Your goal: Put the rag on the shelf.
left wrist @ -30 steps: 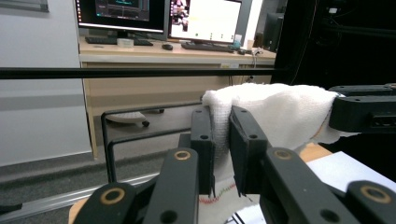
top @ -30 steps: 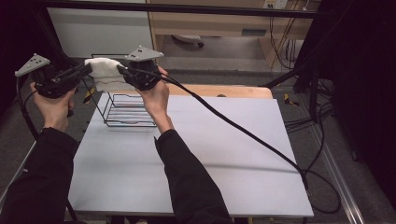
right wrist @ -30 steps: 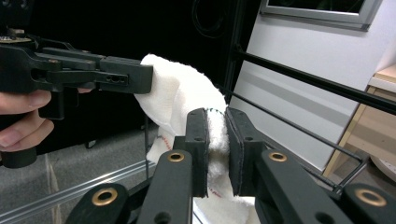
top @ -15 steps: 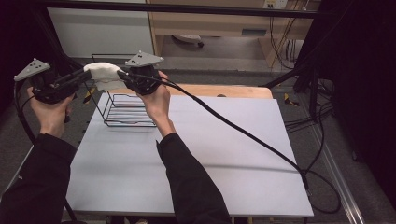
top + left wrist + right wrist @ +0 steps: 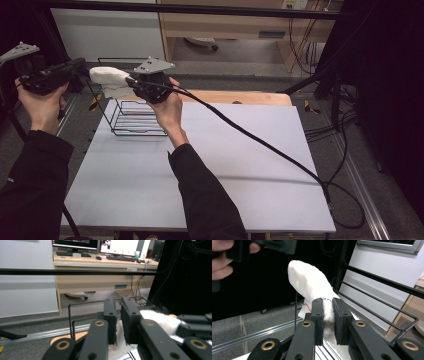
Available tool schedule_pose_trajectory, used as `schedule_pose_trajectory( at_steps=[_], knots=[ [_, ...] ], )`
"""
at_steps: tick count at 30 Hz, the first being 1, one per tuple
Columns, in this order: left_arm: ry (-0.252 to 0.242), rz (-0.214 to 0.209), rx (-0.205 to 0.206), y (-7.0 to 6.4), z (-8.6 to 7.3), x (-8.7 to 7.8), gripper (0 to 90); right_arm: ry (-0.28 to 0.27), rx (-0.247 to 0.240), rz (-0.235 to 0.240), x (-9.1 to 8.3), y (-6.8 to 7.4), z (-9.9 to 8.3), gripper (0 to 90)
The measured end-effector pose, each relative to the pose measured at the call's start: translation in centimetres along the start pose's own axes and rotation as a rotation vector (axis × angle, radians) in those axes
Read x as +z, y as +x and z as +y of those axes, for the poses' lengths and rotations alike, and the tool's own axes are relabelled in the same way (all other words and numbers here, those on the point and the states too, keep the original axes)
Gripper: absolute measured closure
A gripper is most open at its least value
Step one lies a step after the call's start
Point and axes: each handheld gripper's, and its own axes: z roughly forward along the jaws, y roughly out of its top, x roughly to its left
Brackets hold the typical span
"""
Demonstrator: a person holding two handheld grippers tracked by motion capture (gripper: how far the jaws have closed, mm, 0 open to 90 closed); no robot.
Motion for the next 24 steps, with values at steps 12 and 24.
schedule_pose_trajectory(
  at_steps=[12, 24],
  knots=[
    [0.101, -0.058, -0.012, -0.4, -0.4, 2.6, 86.5, 0.01, -0.015, 0.003, -0.2, 0.0, -0.2, 79.6],
    [0.136, -0.11, 0.012, -0.7, -2.9, 1.6, 86.9, 0.031, -0.023, 0.014, -0.3, 0.4, -0.4, 75.2]
  ],
)
